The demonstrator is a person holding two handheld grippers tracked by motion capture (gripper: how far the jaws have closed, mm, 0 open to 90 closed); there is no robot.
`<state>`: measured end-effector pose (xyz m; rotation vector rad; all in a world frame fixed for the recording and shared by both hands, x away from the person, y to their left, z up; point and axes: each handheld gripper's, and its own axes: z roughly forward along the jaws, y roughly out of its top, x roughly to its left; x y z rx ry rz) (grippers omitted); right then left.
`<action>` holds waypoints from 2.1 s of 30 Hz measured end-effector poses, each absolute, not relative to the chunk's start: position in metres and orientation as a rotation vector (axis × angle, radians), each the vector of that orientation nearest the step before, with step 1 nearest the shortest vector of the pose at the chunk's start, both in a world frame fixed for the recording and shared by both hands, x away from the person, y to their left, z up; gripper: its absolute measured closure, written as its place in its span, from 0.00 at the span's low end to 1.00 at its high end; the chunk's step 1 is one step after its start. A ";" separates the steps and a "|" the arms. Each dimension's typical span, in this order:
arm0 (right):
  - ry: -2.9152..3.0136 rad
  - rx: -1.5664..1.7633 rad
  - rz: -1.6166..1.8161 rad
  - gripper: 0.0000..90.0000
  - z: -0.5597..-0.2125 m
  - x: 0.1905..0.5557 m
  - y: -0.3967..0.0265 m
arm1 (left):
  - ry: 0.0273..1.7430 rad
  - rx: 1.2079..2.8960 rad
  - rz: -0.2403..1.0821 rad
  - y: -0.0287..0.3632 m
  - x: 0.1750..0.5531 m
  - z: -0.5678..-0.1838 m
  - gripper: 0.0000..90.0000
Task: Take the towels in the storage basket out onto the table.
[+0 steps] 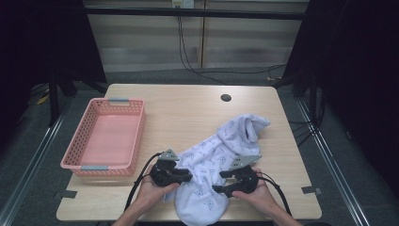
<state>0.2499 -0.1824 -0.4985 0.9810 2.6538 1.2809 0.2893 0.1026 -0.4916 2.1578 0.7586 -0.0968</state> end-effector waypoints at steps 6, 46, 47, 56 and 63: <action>2.626 0.838 1.144 0.67 -0.500 0.246 -0.172 | 0.783 2.074 -0.079 0.120 0.289 -0.481 0.72; 2.493 1.156 1.194 0.57 -0.483 0.229 -0.280 | 0.652 2.270 -0.031 0.133 0.264 -0.491 0.72; 2.502 1.158 1.177 0.53 -0.486 0.227 -0.280 | 0.644 2.290 -0.021 0.133 0.263 -0.492 0.71; 2.592 1.050 1.066 0.39 -0.496 0.215 -0.269 | 0.621 2.267 -0.040 0.134 0.260 -0.495 0.64; 2.596 0.938 1.008 0.52 -0.496 0.208 -0.261 | 0.584 2.289 0.040 0.128 0.257 -0.495 0.73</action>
